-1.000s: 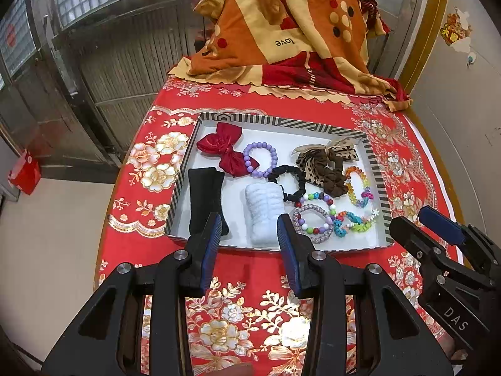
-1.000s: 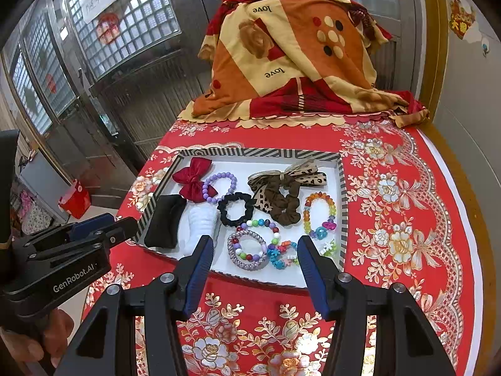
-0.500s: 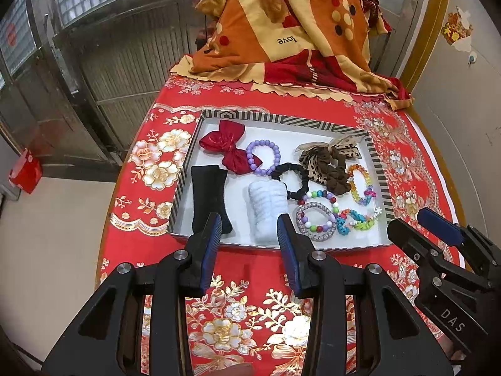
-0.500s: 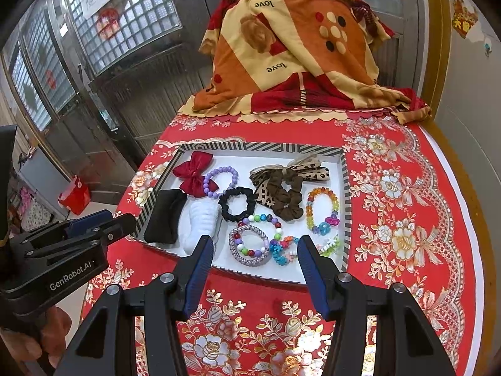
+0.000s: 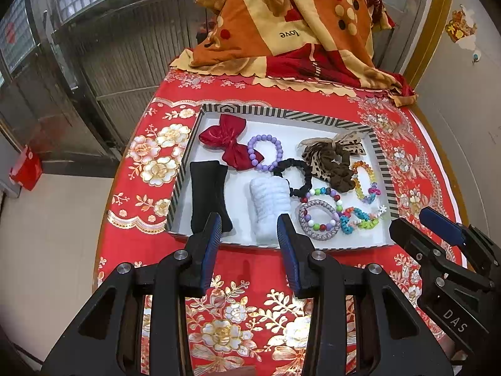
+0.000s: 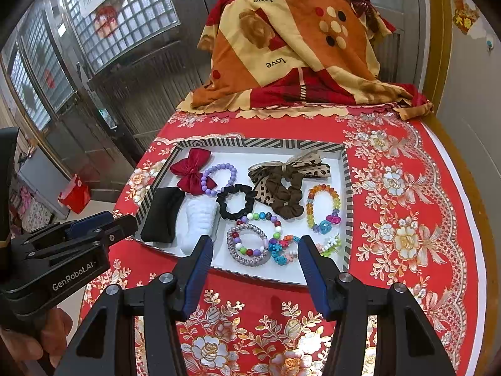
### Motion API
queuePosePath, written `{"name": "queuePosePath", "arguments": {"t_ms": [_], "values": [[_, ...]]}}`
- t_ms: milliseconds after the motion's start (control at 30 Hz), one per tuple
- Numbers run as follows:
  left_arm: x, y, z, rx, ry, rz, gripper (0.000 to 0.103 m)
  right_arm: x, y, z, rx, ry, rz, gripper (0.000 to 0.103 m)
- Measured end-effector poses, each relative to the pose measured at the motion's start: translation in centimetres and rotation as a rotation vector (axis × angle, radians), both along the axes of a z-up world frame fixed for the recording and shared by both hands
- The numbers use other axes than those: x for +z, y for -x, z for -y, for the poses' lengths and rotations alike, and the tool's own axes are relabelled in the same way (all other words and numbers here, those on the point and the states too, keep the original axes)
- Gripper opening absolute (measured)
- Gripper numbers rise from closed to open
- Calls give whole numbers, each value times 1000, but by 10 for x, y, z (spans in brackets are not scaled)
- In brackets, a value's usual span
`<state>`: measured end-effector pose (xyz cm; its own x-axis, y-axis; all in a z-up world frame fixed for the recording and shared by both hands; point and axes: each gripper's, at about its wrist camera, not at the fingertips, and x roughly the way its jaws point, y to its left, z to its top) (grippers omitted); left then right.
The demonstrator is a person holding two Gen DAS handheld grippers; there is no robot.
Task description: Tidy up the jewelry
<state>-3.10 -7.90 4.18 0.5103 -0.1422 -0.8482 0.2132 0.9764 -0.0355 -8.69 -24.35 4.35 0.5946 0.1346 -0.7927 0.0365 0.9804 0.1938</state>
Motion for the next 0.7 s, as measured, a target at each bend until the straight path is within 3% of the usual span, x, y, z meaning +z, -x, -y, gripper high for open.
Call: {"name": "queuePosePath", "arguments": {"t_ms": [700], "values": [[-9,-2,5,-26,-5,-9,36,-10,-1,6,1,-15,-12,56]]}}
